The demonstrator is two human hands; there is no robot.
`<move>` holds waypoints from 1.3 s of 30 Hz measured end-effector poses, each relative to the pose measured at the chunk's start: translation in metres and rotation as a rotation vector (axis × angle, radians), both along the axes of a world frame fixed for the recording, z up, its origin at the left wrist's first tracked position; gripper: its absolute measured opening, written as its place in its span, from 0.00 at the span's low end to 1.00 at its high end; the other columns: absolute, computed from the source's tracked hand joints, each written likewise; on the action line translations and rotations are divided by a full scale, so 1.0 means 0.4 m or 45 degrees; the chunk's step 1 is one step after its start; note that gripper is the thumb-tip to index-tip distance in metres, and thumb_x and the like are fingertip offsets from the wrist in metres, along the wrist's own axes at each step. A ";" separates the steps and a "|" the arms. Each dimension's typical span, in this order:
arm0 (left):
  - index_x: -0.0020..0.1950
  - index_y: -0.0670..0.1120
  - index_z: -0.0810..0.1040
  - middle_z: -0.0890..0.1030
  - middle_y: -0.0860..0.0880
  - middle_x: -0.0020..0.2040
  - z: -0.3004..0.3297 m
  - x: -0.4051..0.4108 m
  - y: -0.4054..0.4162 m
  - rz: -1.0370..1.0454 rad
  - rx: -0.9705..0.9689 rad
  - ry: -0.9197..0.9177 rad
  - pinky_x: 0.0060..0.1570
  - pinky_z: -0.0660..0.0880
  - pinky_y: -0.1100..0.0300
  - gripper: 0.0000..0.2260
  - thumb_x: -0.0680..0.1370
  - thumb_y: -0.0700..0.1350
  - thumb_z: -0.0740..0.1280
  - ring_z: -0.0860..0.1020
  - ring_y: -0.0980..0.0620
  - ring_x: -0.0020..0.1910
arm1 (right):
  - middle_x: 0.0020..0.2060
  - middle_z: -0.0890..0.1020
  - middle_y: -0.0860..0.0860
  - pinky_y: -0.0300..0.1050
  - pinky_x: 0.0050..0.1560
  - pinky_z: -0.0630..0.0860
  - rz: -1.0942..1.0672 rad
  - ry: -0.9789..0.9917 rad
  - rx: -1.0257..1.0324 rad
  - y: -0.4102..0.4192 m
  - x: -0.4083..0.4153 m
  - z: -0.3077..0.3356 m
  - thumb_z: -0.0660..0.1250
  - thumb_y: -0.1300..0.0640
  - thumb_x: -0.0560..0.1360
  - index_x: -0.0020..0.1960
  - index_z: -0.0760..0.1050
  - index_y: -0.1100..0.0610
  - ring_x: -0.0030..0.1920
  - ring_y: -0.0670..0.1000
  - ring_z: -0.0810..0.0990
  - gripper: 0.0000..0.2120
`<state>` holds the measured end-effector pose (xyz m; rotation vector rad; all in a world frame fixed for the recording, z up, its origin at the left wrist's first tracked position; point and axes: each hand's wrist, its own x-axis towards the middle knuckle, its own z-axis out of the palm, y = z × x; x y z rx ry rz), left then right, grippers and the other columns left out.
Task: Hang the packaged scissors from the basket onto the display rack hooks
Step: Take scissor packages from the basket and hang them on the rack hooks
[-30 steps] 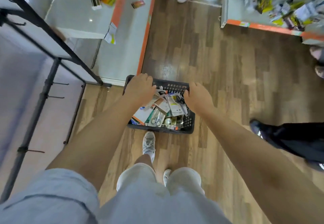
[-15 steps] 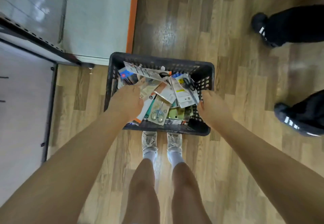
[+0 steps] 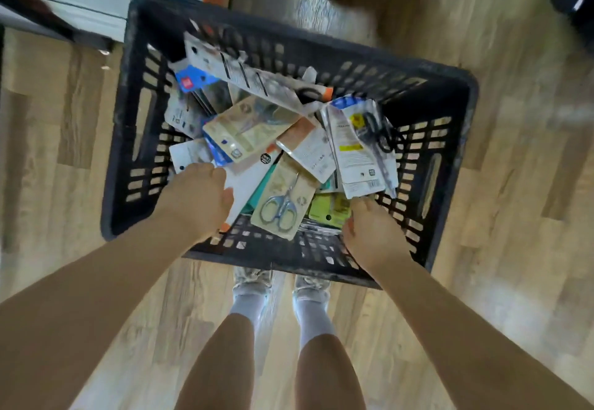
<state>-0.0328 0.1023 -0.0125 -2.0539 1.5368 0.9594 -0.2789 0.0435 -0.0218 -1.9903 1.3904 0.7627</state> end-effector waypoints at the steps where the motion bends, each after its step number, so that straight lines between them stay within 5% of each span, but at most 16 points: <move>1: 0.59 0.38 0.71 0.73 0.39 0.58 -0.023 0.002 -0.009 0.051 -0.024 0.008 0.56 0.68 0.50 0.15 0.81 0.47 0.55 0.70 0.42 0.59 | 0.58 0.74 0.55 0.46 0.51 0.72 -0.027 0.014 -0.003 -0.012 0.000 -0.021 0.55 0.56 0.80 0.63 0.68 0.59 0.56 0.55 0.74 0.14; 6: 0.53 0.33 0.73 0.74 0.34 0.52 -0.125 0.020 -0.069 0.098 -0.255 -0.015 0.50 0.70 0.44 0.13 0.79 0.44 0.59 0.72 0.35 0.53 | 0.65 0.69 0.57 0.48 0.58 0.70 -0.129 0.046 0.001 -0.065 0.009 -0.117 0.54 0.52 0.81 0.69 0.63 0.62 0.64 0.56 0.69 0.20; 9: 0.49 0.32 0.75 0.74 0.33 0.47 -0.183 0.023 -0.103 0.007 -0.460 -0.061 0.44 0.72 0.43 0.12 0.76 0.42 0.61 0.73 0.33 0.48 | 0.74 0.59 0.58 0.49 0.67 0.65 -0.146 0.070 0.025 -0.091 0.022 -0.177 0.53 0.49 0.81 0.75 0.53 0.62 0.72 0.56 0.60 0.28; 13: 0.52 0.29 0.74 0.74 0.28 0.54 -0.231 -0.009 -0.124 -0.161 -0.519 -0.043 0.51 0.73 0.36 0.14 0.73 0.39 0.65 0.74 0.28 0.53 | 0.76 0.46 0.61 0.50 0.74 0.55 -0.151 0.171 0.049 -0.103 0.046 -0.256 0.53 0.46 0.81 0.76 0.41 0.63 0.76 0.57 0.46 0.34; 16: 0.55 0.30 0.76 0.75 0.30 0.59 -0.265 -0.051 -0.130 -0.466 -0.502 0.062 0.58 0.71 0.37 0.21 0.65 0.37 0.74 0.74 0.30 0.59 | 0.74 0.46 0.64 0.51 0.75 0.50 -0.174 0.178 -0.057 -0.101 0.066 -0.296 0.57 0.51 0.80 0.75 0.38 0.66 0.75 0.61 0.46 0.37; 21: 0.56 0.34 0.79 0.78 0.34 0.58 -0.323 -0.138 -0.133 -0.755 -0.443 0.207 0.51 0.77 0.40 0.32 0.52 0.36 0.77 0.78 0.35 0.57 | 0.72 0.55 0.63 0.55 0.75 0.52 -0.268 0.115 -0.240 -0.131 0.059 -0.347 0.65 0.56 0.75 0.75 0.46 0.64 0.73 0.62 0.53 0.38; 24: 0.61 0.33 0.76 0.76 0.34 0.62 -0.359 -0.174 -0.160 -0.694 -0.514 0.096 0.55 0.75 0.45 0.30 0.60 0.38 0.68 0.76 0.37 0.60 | 0.73 0.54 0.63 0.55 0.74 0.48 -0.270 0.052 -0.251 -0.149 0.045 -0.368 0.67 0.54 0.73 0.76 0.45 0.63 0.74 0.62 0.51 0.41; 27: 0.70 0.32 0.64 0.66 0.33 0.70 -0.388 -0.182 -0.190 -0.683 -0.540 -0.019 0.70 0.59 0.45 0.30 0.70 0.45 0.60 0.64 0.35 0.71 | 0.73 0.53 0.62 0.55 0.74 0.47 -0.244 -0.026 -0.249 -0.147 0.024 -0.379 0.67 0.49 0.71 0.76 0.44 0.63 0.74 0.62 0.50 0.45; 33: 0.70 0.32 0.65 0.65 0.32 0.71 -0.373 -0.188 -0.193 -0.695 -0.369 -0.061 0.70 0.56 0.42 0.30 0.72 0.47 0.64 0.62 0.34 0.71 | 0.73 0.54 0.63 0.53 0.74 0.51 -0.101 -0.069 -0.189 -0.155 0.000 -0.357 0.62 0.48 0.75 0.76 0.43 0.64 0.74 0.61 0.52 0.41; 37: 0.76 0.36 0.42 0.41 0.36 0.77 -0.349 -0.200 -0.193 -0.660 -0.202 -0.072 0.72 0.38 0.48 0.32 0.80 0.47 0.55 0.40 0.39 0.76 | 0.73 0.54 0.65 0.54 0.75 0.53 -0.035 -0.067 -0.177 -0.150 0.010 -0.329 0.58 0.56 0.78 0.75 0.43 0.67 0.74 0.62 0.53 0.34; 39: 0.76 0.38 0.40 0.39 0.39 0.77 -0.327 -0.207 -0.198 -0.584 -0.109 -0.041 0.73 0.38 0.49 0.31 0.81 0.48 0.54 0.38 0.42 0.76 | 0.74 0.52 0.65 0.53 0.75 0.53 -0.002 -0.036 -0.135 -0.148 0.007 -0.314 0.58 0.58 0.79 0.75 0.40 0.67 0.74 0.62 0.52 0.34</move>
